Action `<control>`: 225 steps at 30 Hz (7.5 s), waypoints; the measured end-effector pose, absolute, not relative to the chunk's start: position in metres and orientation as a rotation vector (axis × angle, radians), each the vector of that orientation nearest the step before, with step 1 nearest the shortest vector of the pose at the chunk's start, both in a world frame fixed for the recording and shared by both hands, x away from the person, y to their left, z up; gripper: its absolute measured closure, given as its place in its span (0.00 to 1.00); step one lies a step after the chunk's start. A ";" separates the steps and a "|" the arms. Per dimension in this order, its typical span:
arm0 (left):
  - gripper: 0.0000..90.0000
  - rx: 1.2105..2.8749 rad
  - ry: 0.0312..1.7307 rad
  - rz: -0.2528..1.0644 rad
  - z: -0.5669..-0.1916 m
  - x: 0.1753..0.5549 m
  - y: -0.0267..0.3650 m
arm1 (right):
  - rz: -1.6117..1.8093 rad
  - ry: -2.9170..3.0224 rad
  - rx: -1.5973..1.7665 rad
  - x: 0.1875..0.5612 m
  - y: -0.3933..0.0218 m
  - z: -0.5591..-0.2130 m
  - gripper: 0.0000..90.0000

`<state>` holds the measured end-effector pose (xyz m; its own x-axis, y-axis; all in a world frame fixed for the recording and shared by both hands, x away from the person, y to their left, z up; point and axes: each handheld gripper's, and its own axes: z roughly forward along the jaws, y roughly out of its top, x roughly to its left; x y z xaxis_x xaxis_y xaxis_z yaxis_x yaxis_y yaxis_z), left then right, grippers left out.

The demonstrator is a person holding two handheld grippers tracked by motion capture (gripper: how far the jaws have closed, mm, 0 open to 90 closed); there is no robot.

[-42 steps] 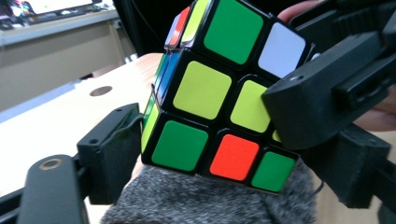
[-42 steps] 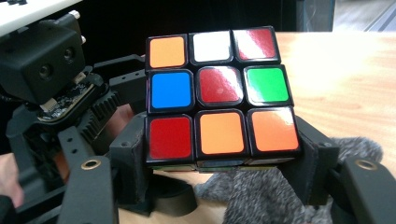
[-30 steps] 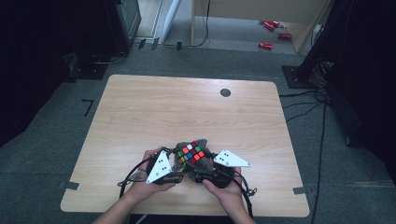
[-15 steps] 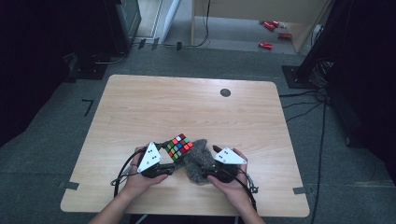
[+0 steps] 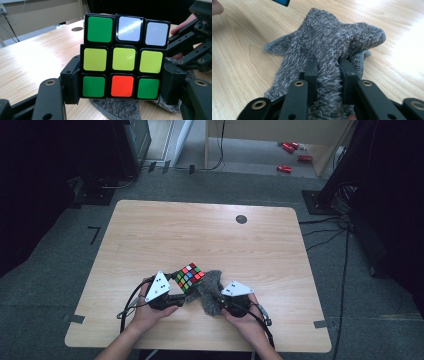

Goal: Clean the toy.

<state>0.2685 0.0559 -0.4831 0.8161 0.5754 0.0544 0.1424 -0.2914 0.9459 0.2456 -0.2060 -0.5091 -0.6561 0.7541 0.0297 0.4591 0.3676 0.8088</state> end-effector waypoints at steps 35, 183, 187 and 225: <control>0.38 1.954 0.418 0.410 -0.493 0.253 0.023 | 1.659 1.992 0.883 0.217 -0.209 -0.444 0.88; 0.39 1.824 0.582 0.366 -0.472 0.265 0.039 | 1.439 1.854 1.017 0.231 -0.238 -0.455 0.86; 0.39 1.834 0.610 0.378 -0.475 0.270 0.039 | 1.404 1.846 1.054 0.237 -0.250 -0.459 0.86; 0.39 2.044 0.847 0.394 -0.506 0.307 0.028 | 1.094 1.994 1.254 0.267 -0.282 -0.514 0.82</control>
<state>0.3073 0.0283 -0.5059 0.7190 0.6941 -0.0344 0.4203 -0.3949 0.8169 0.2670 -0.2825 -0.5141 -0.4231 0.9059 -0.0201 0.4699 0.2383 0.8499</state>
